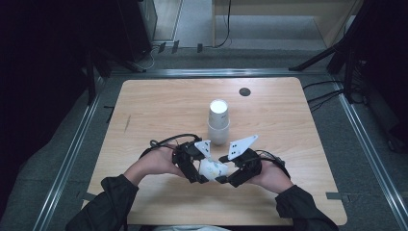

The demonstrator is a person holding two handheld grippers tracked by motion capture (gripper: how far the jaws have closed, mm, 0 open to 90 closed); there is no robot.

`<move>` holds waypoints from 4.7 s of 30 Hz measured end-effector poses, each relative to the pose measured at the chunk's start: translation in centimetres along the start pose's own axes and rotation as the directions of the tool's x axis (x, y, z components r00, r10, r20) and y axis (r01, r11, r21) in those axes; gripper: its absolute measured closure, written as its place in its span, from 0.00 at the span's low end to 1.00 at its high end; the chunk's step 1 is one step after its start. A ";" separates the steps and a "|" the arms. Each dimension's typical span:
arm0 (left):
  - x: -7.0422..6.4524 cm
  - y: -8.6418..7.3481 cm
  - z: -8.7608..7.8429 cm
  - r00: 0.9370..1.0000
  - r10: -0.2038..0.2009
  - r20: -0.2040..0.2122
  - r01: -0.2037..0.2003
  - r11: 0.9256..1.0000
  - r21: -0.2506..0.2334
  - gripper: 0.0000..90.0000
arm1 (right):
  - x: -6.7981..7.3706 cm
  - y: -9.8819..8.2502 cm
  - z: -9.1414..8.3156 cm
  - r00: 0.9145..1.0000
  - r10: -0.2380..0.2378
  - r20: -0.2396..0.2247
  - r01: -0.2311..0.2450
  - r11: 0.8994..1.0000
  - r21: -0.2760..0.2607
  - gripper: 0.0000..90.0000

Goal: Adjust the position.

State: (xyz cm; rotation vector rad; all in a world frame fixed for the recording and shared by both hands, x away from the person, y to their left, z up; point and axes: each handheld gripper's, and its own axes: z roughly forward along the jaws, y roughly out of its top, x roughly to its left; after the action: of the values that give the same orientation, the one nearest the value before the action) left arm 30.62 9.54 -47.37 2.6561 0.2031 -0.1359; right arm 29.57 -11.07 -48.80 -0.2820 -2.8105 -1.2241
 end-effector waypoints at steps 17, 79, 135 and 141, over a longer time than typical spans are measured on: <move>0.0 0.2 0.0 1.000 0.013 -0.009 -0.013 1.000 -0.015 0.28 | 0.1 0.4 0.9 1.000 -0.012 -0.015 0.012 1.000 0.017 0.38; -0.9 -3.7 -5.3 0.973 -0.228 0.049 0.219 0.822 -0.525 0.30 | -1.8 3.3 -1.1 0.988 -0.028 -0.151 -0.007 0.975 -0.221 0.38; -0.4 0.1 -3.4 0.997 -0.069 -0.042 0.052 0.945 -0.324 0.14 | -0.8 0.5 -0.7 1.000 0.010 -0.011 -0.011 0.994 -0.111 0.38; -0.2 -0.3 -3.9 0.993 -0.112 -0.034 0.090 0.914 -0.396 0.14 | -0.9 0.6 -1.3 1.000 0.016 -0.011 -0.017 0.990 -0.140 0.38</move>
State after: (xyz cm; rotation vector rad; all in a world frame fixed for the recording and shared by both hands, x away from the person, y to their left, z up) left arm 30.60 11.59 -44.00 2.2479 0.3481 -0.0469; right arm 30.50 -11.76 -47.60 -0.3054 -2.7128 -1.4180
